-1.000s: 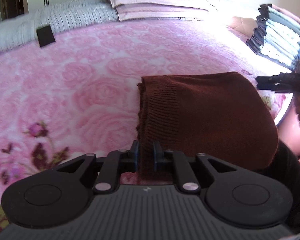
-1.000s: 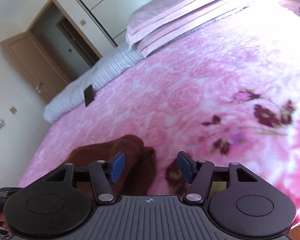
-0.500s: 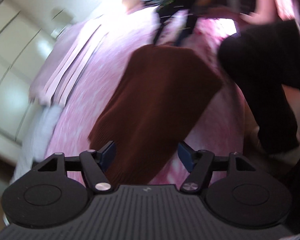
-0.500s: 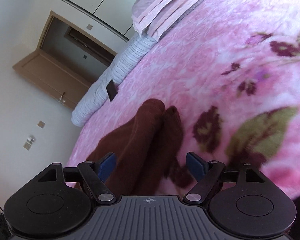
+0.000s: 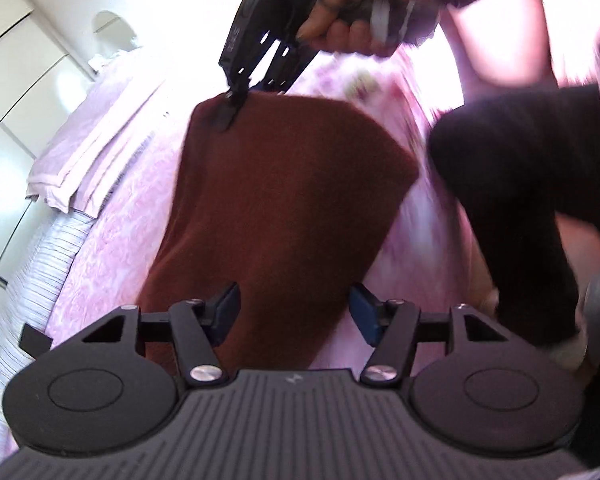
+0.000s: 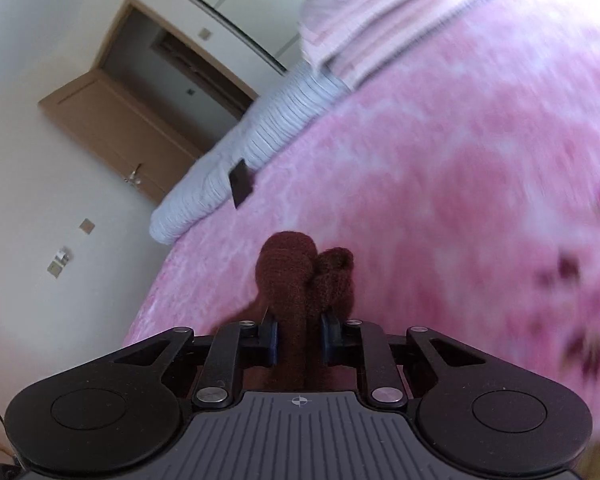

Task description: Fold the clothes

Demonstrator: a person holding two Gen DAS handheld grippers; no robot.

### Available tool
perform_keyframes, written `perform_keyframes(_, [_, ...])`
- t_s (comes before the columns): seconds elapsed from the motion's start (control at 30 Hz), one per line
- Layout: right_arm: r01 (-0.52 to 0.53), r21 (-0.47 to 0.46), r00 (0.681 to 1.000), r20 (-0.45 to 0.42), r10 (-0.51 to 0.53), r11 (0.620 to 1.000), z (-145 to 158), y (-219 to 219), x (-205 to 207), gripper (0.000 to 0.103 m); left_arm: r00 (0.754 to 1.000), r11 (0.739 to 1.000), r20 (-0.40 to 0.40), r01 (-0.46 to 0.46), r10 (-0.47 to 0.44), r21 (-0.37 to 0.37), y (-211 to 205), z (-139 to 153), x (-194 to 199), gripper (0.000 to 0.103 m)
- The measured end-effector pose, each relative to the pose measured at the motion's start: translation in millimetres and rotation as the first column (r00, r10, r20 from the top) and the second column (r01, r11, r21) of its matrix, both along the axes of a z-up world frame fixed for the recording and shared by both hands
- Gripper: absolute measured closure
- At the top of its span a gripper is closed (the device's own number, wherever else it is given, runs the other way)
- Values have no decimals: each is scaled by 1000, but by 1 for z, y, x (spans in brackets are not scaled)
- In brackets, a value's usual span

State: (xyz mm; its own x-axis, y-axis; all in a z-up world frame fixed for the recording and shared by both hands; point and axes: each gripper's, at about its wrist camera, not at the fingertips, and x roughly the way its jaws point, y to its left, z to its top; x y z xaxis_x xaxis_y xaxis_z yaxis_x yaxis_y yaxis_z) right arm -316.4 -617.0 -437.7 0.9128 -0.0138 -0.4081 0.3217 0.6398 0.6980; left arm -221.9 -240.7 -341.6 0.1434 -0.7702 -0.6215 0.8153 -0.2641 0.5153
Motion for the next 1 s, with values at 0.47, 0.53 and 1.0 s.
perform_keyframes(0.47, [-119, -55, 993, -17, 118, 991, 2, -59, -14, 47, 975, 997, -209, -79, 75, -10, -31, 12, 20, 46])
perform_keyframes(0.53, [-212, -14, 977, 10, 212, 977, -3, -47, -37, 47, 977, 996, -196, -84, 79, -14, -34, 20, 23, 46])
perform_keyframes(1.0, [-487, 110, 873, 77, 481, 866, -48, -40, -25, 44, 976, 990, -209, -28, 57, 137, -181, 25, 69, 50])
